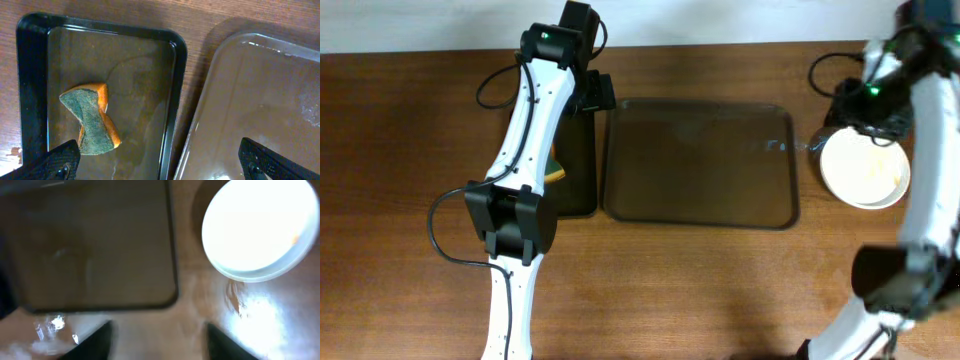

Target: Clean dirty plates on tray and stack at the side

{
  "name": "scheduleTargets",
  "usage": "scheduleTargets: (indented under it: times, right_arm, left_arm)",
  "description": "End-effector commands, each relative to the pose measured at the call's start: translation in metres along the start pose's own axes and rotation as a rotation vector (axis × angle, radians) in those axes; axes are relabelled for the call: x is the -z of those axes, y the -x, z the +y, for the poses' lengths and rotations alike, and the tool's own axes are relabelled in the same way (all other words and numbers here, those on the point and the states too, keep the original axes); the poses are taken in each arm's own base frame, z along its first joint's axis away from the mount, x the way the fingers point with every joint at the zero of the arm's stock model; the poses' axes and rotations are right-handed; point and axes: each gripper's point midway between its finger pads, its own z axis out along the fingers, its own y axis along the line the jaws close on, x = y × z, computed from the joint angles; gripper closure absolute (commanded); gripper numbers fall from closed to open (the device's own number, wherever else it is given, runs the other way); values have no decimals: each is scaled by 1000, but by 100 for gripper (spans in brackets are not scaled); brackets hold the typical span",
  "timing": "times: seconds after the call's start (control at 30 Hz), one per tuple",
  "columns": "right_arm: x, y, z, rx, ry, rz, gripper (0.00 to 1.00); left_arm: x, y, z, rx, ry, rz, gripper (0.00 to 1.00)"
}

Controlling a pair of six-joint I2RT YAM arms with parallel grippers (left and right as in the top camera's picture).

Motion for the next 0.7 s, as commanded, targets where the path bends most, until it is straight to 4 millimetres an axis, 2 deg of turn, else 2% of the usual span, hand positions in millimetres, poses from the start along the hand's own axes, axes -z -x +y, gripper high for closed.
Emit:
scheduleTargets:
  times: [0.0,0.07,0.13,0.17,0.23,0.27,0.37,0.43,0.5,0.6,0.63,0.67]
  right_arm:
    - [94,-25,46,29,215,-225,2]
    - [147,-53,82,26,416,-319,2]
    - [163,-64,70,66,323,-395,2]
    - [177,-75,70,164,296,-455,2]
    - [198,-94,73,250,276,-534,2]
    - [216,-112,73,266,258,-597,2]
    - [222,-142,53,241,133,-654,2]
    - [210,-150,41,233,77,-716,2]
    - [176,-144,40,259,89,-825,2]
    - [126,-135,52,344,175,-959,2]
    - [100,-137,59,387,212,-993,2]
    - [63,-142,68,441,254,-1031,2]
  left_arm:
    - [9,3,2,-9,-11,-19,0]
    - [9,3,2,-9,-11,-19,0]
    - [9,3,2,-9,-11,-19,0]
    - [9,3,2,-9,-11,-19,0]
    - [9,3,2,-9,-11,-19,0]
    - [9,3,2,-9,-11,-19,0]
    - [9,3,2,-9,-11,-19,0]
    - [9,3,2,-9,-11,-19,1]
    - [9,3,2,-9,-11,-19,1]
    - [9,3,2,-9,-11,-19,0]
    - [9,3,2,-9,-11,-19,0]
    - [9,3,2,-9,-11,-19,0]
